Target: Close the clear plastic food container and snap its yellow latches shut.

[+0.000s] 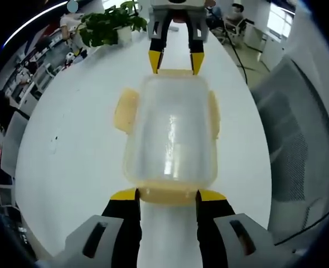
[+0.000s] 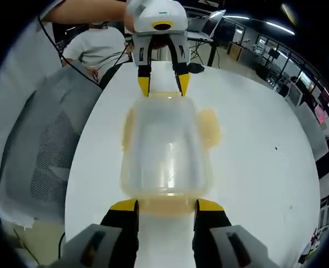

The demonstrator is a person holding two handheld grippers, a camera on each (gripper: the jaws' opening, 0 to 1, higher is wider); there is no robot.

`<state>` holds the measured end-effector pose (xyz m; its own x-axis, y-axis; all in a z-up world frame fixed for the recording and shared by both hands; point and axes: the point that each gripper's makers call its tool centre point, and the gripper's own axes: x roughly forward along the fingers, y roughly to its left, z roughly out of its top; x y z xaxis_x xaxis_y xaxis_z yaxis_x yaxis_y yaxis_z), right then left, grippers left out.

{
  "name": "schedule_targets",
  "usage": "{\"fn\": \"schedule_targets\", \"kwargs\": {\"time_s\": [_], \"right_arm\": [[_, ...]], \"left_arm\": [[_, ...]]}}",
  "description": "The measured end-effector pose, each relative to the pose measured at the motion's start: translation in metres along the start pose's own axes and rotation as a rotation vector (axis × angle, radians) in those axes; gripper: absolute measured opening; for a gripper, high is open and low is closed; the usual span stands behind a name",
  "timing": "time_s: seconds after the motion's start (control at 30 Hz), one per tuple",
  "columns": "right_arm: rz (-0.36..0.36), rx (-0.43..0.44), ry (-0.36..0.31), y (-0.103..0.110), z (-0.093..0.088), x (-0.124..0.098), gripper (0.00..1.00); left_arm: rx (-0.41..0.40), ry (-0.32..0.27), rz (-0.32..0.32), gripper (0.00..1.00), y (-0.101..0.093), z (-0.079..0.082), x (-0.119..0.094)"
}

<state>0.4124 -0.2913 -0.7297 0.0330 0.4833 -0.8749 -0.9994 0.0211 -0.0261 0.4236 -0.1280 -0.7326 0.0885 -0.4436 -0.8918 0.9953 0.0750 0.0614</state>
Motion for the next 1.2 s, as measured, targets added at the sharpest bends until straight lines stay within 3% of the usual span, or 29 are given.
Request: {"fn": "schedule_targets", "kwargs": {"time_s": [1.2], "right_arm": [[0.064, 0.017, 0.013, -0.004, -0.007, 0.012, 0.35]], "left_arm": [[-0.044, -0.005, -0.03, 0.36, -0.002, -0.003, 0.006]]}}
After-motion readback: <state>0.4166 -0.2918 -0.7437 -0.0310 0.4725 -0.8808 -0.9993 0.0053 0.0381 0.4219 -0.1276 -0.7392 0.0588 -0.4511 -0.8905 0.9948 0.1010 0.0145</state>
